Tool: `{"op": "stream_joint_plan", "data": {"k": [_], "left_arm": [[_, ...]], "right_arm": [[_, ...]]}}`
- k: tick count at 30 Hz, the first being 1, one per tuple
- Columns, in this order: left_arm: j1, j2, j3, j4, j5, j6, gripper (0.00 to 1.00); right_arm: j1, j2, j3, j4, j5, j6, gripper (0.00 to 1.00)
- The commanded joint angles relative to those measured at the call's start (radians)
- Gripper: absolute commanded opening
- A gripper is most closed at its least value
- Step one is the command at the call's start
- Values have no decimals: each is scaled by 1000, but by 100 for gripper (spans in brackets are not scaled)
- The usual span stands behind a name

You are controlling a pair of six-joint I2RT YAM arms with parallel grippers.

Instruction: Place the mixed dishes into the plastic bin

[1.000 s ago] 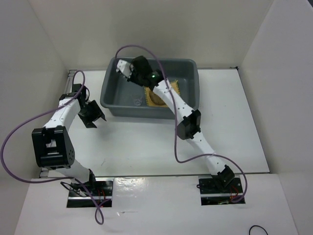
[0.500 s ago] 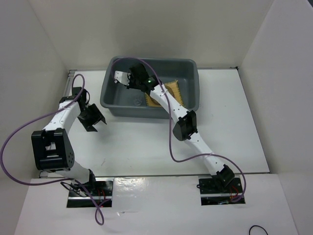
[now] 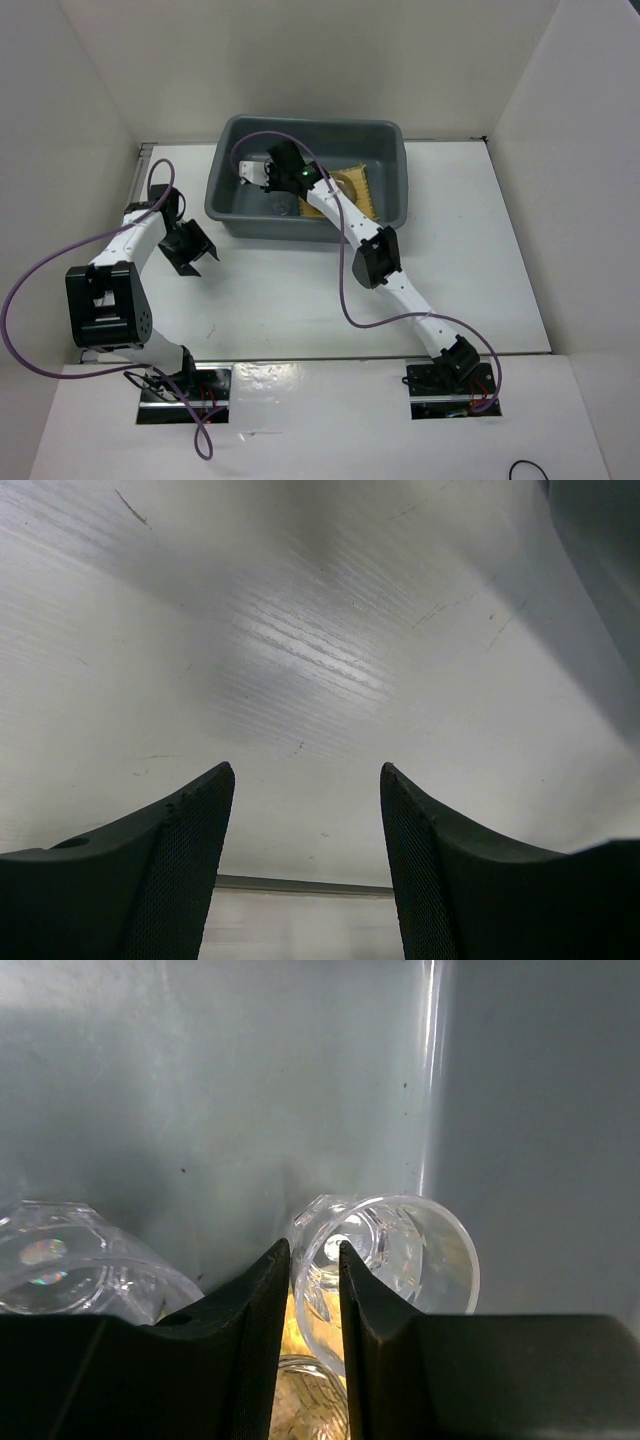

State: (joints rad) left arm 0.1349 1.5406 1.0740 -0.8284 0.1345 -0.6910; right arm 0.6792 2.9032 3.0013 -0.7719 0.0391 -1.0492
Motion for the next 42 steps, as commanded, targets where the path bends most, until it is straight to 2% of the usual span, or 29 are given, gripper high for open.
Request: {"op": "stream_joint_plan", "data": {"k": [1, 16, 36, 39, 40, 41, 42], "left_arm": [[5, -25, -9, -2, -16, -27, 68], [5, -5, 1, -2, -16, -27, 68], [5, -23, -17, -11, -16, -18, 68], [5, -23, -8, -2, -16, -18, 68], [5, -23, -8, -2, -6, -18, 68], [5, -23, 10, 15, 8, -6, 68], [5, -23, 23, 37, 70, 19, 68]], "right_arm": [[-17, 8, 16, 52, -24, -34, 32], [-26, 8, 119, 6, -68, -34, 32], [11, 8, 68, 29, -25, -22, 25], [0, 8, 97, 42, -1, 26, 35], [0, 8, 122, 63, 10, 47, 42], [0, 8, 137, 63, 40, 108, 57], [-10, -2, 137, 81, 62, 139, 63]]}}
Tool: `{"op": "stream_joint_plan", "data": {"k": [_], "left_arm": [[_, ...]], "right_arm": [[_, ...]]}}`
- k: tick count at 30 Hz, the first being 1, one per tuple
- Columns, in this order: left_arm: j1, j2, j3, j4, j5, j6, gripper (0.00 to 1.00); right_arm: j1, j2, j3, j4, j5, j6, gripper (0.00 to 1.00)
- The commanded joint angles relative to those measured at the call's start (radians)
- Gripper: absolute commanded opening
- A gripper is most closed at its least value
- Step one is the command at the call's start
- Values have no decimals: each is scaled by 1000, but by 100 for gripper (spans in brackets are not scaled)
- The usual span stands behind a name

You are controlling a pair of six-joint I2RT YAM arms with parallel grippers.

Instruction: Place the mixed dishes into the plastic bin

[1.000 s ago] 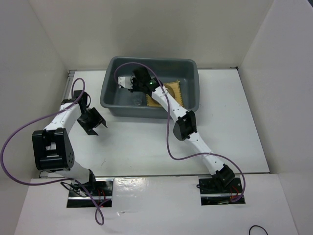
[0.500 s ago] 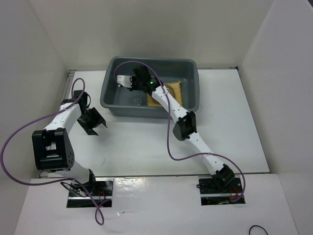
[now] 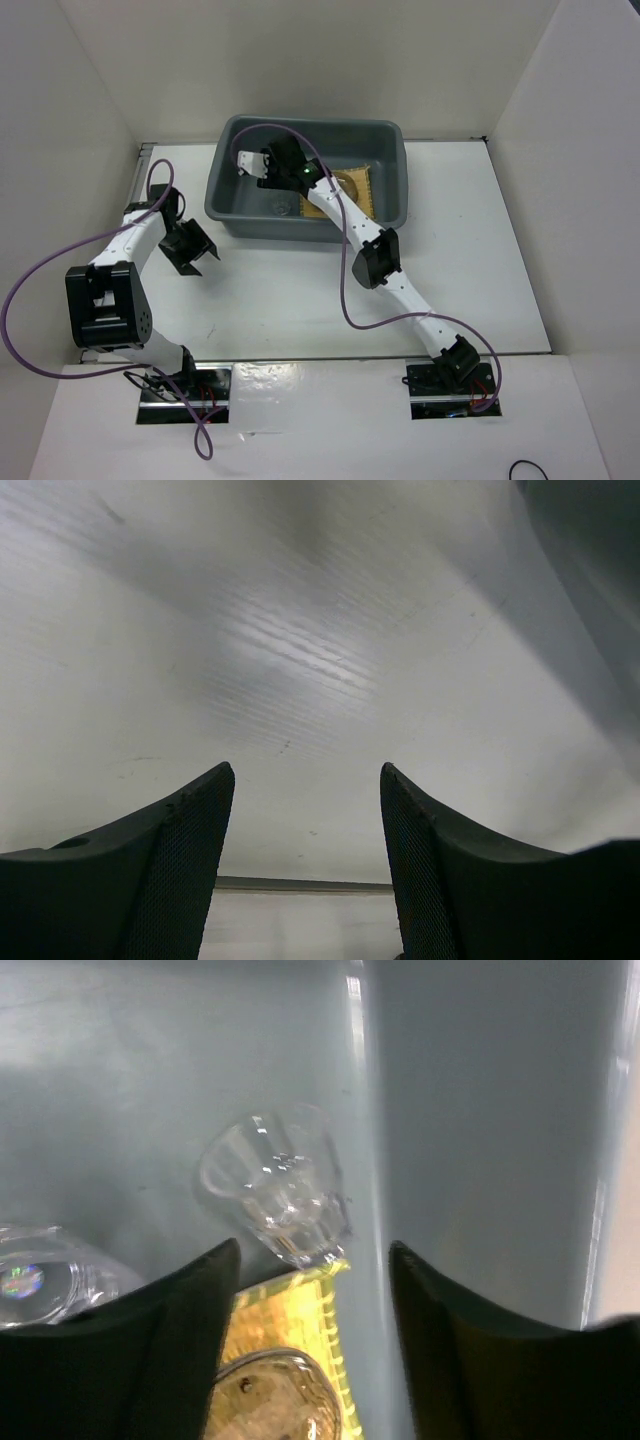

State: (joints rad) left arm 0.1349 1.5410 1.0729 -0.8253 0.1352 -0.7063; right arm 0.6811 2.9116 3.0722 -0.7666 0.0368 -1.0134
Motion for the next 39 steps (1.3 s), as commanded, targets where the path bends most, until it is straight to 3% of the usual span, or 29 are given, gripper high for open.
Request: {"op": "stream_joint_plan", "data": {"k": [1, 2, 4, 6, 8, 13, 19, 23, 27, 28, 30, 31, 34, 36, 38, 39], "left_arm": [[5, -34, 47, 67, 119, 48, 68], [5, -44, 61, 159, 177, 60, 68], [5, -55, 99, 310, 365, 71, 72], [5, 2, 211, 380, 450, 33, 74], [5, 97, 380, 380, 451, 18, 74], [-17, 279, 636, 324, 439, -35, 74], [-26, 344, 693, 340, 440, -129, 73], [-80, 433, 752, 388, 440, -167, 73], [-153, 663, 1036, 277, 439, -167, 70], [-167, 704, 1185, 249, 428, -167, 70], [-199, 840, 1362, 149, 380, -156, 72], [-199, 891, 1565, 108, 367, -156, 73], [-222, 1152, 1948, -84, 354, -209, 79], [-222, 1185, 1946, -5, 382, -268, 79], [-236, 1255, 2066, -46, 316, -257, 79], [-236, 1255, 2016, -46, 298, -257, 79]], "right_arm": [[-12, -20, 66, 87, 89, 136, 68], [-21, -32, 66, 96, 145, 207, 80], [-55, -78, 66, 96, 190, 278, 86], [-109, -146, 66, 46, 201, 383, 89], [-170, -216, 66, -40, 201, 461, 93], [-284, -342, 66, -238, 160, 545, 94], [-464, -419, 66, -534, -43, 651, 95], [-546, -463, -23, -534, -39, 697, 92], [-607, -505, 43, -534, -51, 688, 92], [-617, -546, 22, -534, -51, 688, 92], [-641, -606, -85, -534, -41, 688, 92], [-641, -639, -178, -534, -51, 678, 92], [-654, -765, -318, -534, -75, 658, 92], [-654, -828, -363, -534, -84, 658, 92], [-654, -871, -403, -534, -84, 658, 92], [-654, -885, -412, -534, -84, 658, 92]]}}
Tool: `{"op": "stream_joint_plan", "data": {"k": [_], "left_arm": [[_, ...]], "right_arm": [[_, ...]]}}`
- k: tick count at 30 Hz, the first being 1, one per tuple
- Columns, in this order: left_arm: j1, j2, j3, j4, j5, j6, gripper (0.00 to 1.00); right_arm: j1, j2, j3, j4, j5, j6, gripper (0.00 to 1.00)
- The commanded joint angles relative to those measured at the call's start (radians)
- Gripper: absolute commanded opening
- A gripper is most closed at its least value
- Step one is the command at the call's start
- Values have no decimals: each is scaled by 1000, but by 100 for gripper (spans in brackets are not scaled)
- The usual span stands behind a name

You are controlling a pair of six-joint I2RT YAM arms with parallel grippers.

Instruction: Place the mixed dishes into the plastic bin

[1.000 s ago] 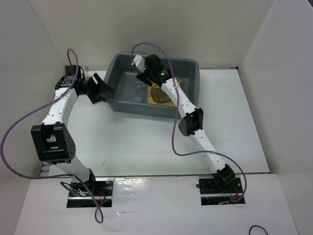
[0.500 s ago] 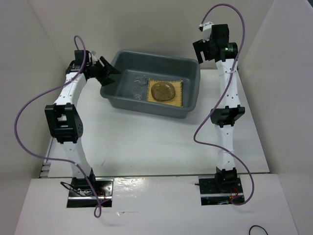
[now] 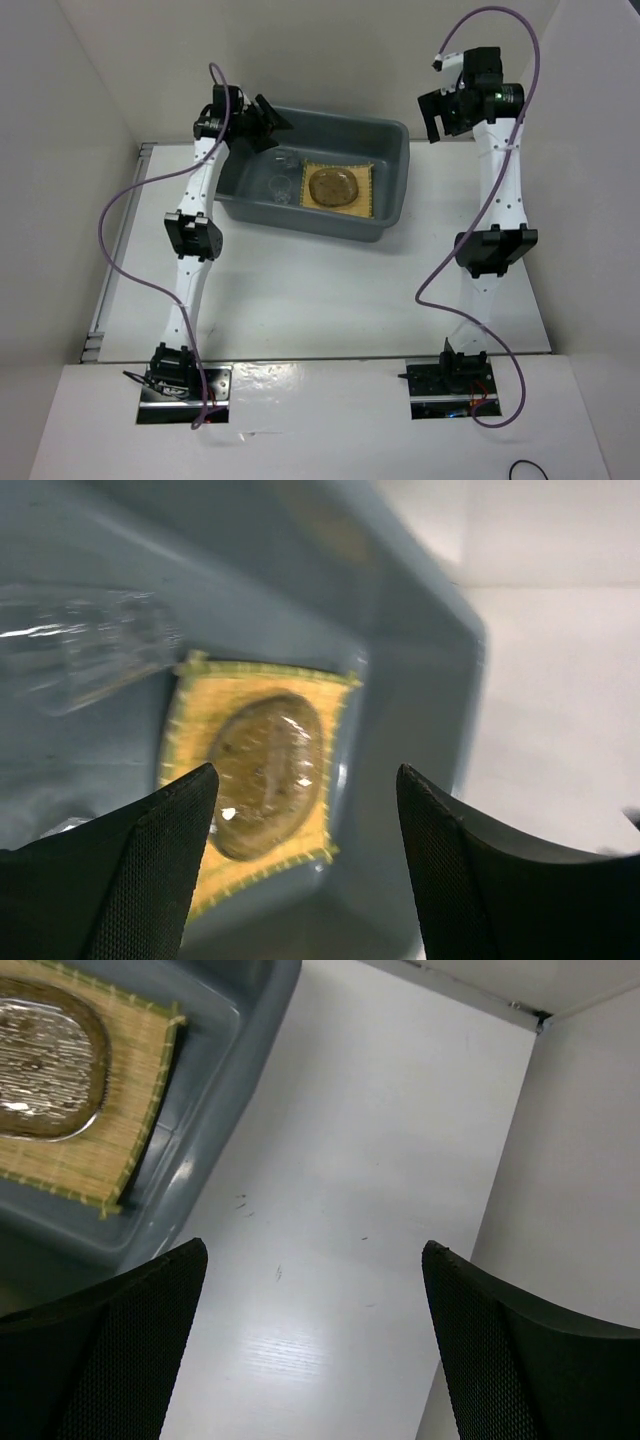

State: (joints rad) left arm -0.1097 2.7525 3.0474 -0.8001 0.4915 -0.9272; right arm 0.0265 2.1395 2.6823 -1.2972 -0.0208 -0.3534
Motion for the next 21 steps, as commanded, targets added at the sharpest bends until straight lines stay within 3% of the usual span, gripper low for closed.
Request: {"op": "stream_joint_plan", "data": {"k": [1, 11, 21], "left_arm": [[8, 58, 75, -106, -74, -24, 79], [-2, 127, 87, -134, -186, 37, 78], [-2, 170, 87, -33, -267, 74, 79]], "right_arm": [[1, -124, -36, -4, -27, -2, 92], [1, -190, -107, -4, -27, -13, 92], [1, -233, -173, -4, -7, -22, 92]]}}
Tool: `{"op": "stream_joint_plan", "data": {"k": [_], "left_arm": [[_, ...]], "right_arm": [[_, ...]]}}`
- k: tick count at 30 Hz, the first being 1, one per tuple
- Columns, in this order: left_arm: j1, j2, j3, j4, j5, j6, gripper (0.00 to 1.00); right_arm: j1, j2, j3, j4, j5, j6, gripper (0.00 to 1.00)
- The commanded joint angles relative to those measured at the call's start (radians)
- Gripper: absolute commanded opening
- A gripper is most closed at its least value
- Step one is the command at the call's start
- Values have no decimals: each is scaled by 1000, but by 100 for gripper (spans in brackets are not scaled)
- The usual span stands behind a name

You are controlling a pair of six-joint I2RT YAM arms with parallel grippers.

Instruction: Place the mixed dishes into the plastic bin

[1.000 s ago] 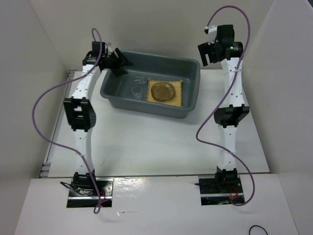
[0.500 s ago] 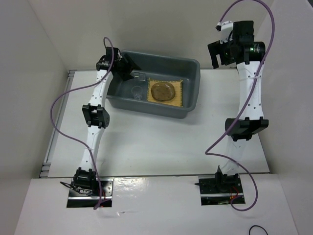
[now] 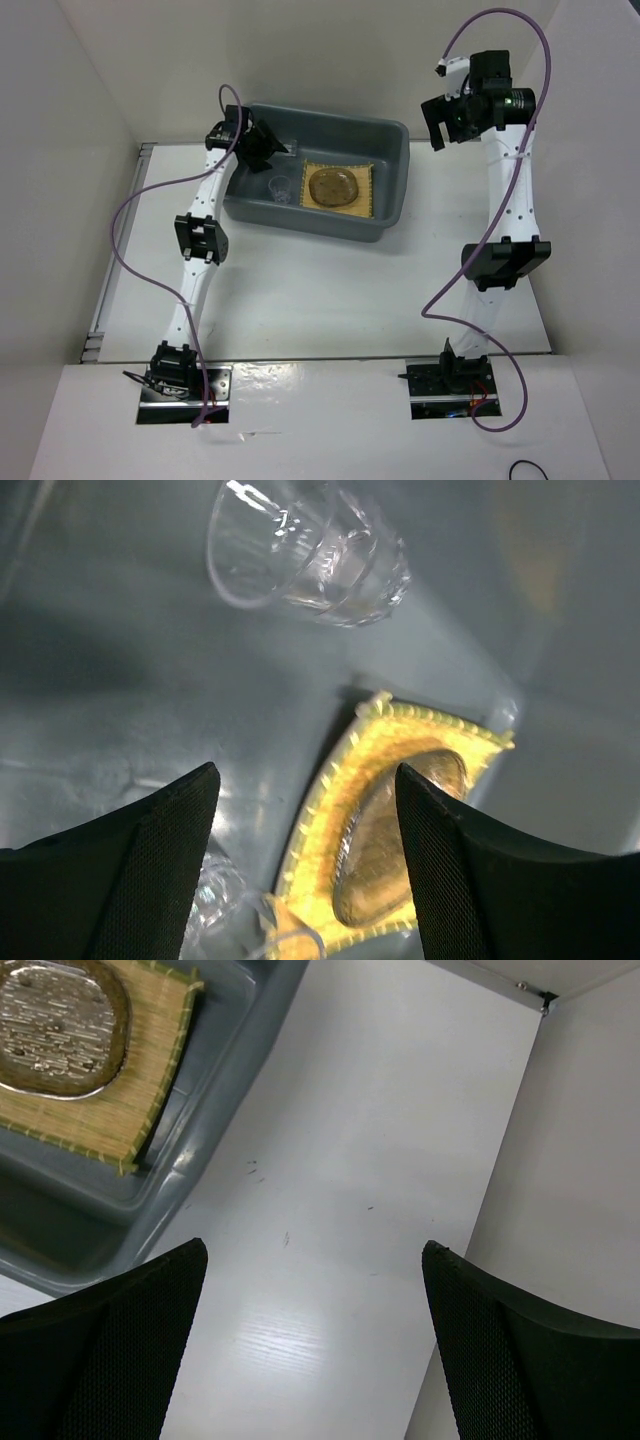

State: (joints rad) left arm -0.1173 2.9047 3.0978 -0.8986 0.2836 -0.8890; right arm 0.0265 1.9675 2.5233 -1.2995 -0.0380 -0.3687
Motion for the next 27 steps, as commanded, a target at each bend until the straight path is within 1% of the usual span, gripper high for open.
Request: {"op": "stream_joint_plan", "data": {"k": [1, 5, 8, 10, 12, 13, 15, 17, 18, 25, 27], "left_arm": [[5, 17, 36, 76, -75, 51, 79], [5, 17, 36, 163, -118, 88, 84], [5, 17, 36, 228, -129, 99, 84], [5, 17, 36, 278, -101, 110, 84], [14, 27, 36, 320, -52, 125, 88], [15, 40, 36, 364, -34, 139, 92], [15, 51, 36, 397, -24, 157, 100], [24, 60, 36, 437, -24, 157, 100], [24, 73, 36, 467, 0, 147, 100], [45, 116, 36, 514, 0, 157, 100], [45, 126, 36, 539, 18, 157, 100]], "right_arm": [[1, -70, -26, -1, 10, -7, 92], [1, -79, -63, -1, 21, -7, 92], [1, -90, -74, -1, 21, -7, 92], [1, -90, -87, -1, 30, -7, 92], [1, -99, -100, -1, 30, -16, 92], [1, -99, -110, -1, 41, -16, 92], [1, -99, -120, -1, 41, -16, 92], [1, -108, -130, -1, 50, -16, 92], [1, -108, -130, -1, 50, -16, 92], [1, -108, -149, -1, 70, -16, 92], [1, -99, -149, -1, 70, -16, 92]]}}
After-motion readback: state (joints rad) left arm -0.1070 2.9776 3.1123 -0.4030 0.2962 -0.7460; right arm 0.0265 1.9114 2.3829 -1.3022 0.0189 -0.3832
